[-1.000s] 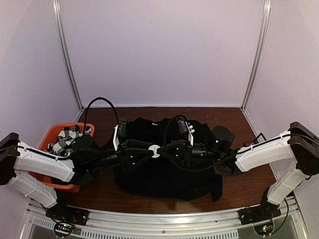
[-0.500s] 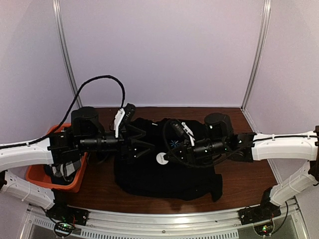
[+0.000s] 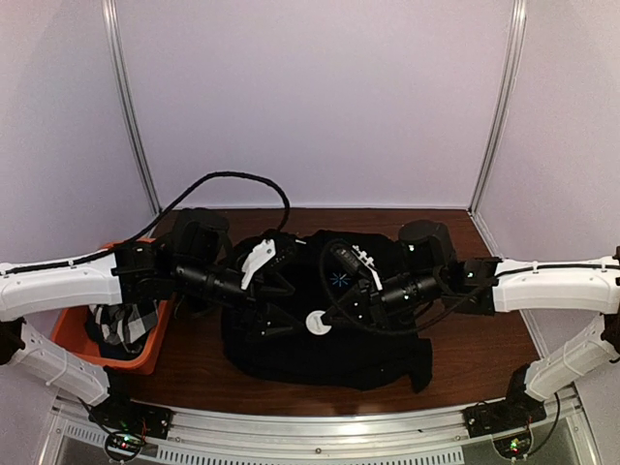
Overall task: Pin the brooch onto the clothing
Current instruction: Open the brooch.
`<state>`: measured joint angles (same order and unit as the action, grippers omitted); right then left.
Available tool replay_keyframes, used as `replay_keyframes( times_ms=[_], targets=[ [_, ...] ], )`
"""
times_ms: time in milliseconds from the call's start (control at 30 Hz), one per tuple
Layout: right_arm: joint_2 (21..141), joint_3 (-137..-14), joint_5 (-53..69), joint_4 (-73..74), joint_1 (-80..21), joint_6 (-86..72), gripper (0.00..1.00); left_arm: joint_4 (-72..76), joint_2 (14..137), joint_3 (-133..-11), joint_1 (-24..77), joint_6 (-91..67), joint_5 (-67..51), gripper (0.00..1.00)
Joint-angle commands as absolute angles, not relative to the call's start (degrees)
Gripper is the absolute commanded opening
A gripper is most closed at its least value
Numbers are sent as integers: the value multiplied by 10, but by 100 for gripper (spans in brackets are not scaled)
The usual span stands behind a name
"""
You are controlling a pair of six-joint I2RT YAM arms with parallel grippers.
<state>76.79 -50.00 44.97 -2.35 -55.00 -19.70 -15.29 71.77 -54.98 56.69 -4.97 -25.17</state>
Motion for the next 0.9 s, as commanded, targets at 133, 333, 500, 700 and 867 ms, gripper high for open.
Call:
replay_keyframes(
  times_ms=[133, 333, 500, 700, 867],
  targets=[
    [798, -498, 501, -78, -554, -239, 0, -169, 752, -592, 574, -14, -284, 88],
    [803, -498, 495, -86, -553, -246, 0, -172, 779, -620, 584, -6, -294, 70],
    [807, -498, 494, -85, -554, -250, 0, -195, 798, -637, 589, 16, -297, 63],
    [807, -501, 493, -79, -553, -248, 0, -206, 792, -639, 589, 21, -291, 52],
    [811, -505, 497, -70, -553, -243, 0, -222, 788, -645, 589, 29, -280, 49]
  ],
)
